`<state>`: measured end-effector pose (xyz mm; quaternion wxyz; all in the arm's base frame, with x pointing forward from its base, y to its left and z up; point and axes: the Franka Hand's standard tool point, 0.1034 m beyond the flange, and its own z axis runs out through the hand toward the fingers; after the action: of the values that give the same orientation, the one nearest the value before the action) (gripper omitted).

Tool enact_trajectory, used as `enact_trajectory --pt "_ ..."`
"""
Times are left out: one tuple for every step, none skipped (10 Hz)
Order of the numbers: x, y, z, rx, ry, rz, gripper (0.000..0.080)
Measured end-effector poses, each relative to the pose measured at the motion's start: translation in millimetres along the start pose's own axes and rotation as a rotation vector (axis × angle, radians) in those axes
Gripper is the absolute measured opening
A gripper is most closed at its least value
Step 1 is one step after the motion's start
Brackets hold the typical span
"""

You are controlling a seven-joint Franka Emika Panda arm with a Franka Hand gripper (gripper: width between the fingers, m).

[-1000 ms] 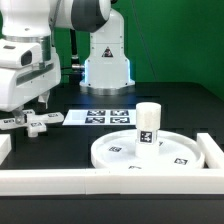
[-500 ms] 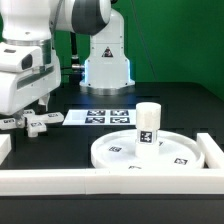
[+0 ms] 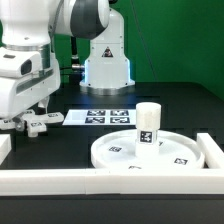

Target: Assemble round table

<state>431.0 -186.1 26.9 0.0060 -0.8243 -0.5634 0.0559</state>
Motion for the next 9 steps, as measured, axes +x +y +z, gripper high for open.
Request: enact_trajectory --pt "-0.2 -0.1 0.1 0.0 0.0 0.0 0.0513" --pt "-0.2 0.1 -0.1 0.0 0.0 0.0 0.0513" --pt "-0.2 0.1 -0.1 0.0 0.0 0.001 0.0446" --pt "-0.3 0.0 -0.1 0.0 0.0 0.001 0.0446" --pt "-0.3 0.0 -0.1 0.0 0.0 0.001 0.0446" --pt "-0.2 0.0 -0.1 0.0 0.0 0.001 0.0447" --pt "0.9 -0.2 -0.6 0.002 0.0 0.008 0.0447" --pt "10.9 -1.9 -5.3 0.017 0.003 0.054 0.0447" --pt "28.9 -5.7 -14.7 0.043 0.008 0.103 0.0447"
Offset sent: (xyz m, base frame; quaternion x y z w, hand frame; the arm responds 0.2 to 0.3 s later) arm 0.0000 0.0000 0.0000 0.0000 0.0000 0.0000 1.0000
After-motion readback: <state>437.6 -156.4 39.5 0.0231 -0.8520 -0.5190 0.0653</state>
